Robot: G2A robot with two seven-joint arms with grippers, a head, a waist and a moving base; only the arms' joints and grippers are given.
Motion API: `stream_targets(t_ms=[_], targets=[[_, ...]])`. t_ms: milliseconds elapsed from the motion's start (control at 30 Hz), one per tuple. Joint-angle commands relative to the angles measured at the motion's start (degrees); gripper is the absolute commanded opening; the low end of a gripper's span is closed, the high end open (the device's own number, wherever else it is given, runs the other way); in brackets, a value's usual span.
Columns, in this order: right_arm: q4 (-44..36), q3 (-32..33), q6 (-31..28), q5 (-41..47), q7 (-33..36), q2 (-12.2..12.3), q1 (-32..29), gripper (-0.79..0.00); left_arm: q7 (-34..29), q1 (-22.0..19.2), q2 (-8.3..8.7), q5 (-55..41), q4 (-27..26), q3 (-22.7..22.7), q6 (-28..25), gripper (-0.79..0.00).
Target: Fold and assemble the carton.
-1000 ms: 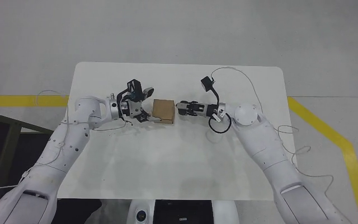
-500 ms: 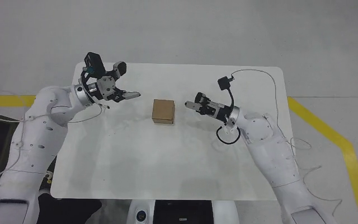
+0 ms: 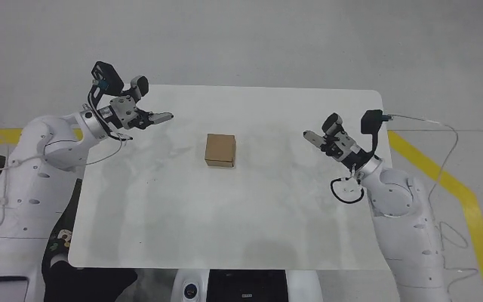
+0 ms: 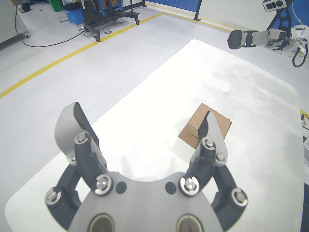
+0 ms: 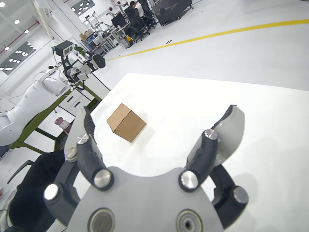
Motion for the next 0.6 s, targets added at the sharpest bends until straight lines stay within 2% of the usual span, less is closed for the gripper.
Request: stream_targets(t_ms=[0,200,567], targets=[[-1.3,2.1,0.4,-0.4,-0.3,0.3,-1.0,0.000,-0.8,-0.2,0.12,-0.2,0.1,-0.5,0.1,0.000],[-4.6,5.2,1.8,0.2,1.4,1.1,-2.0,0.000,-1.0,-0.2,0.23,1.0,-0.1,-1.1,0.6,0.000],[-4.8,5.3,2.3,0.3,1.8,1.2,-1.8,-0.001,-0.9,-0.3,0.23,1.1,-0.1,-1.2,0.6,-0.001]])
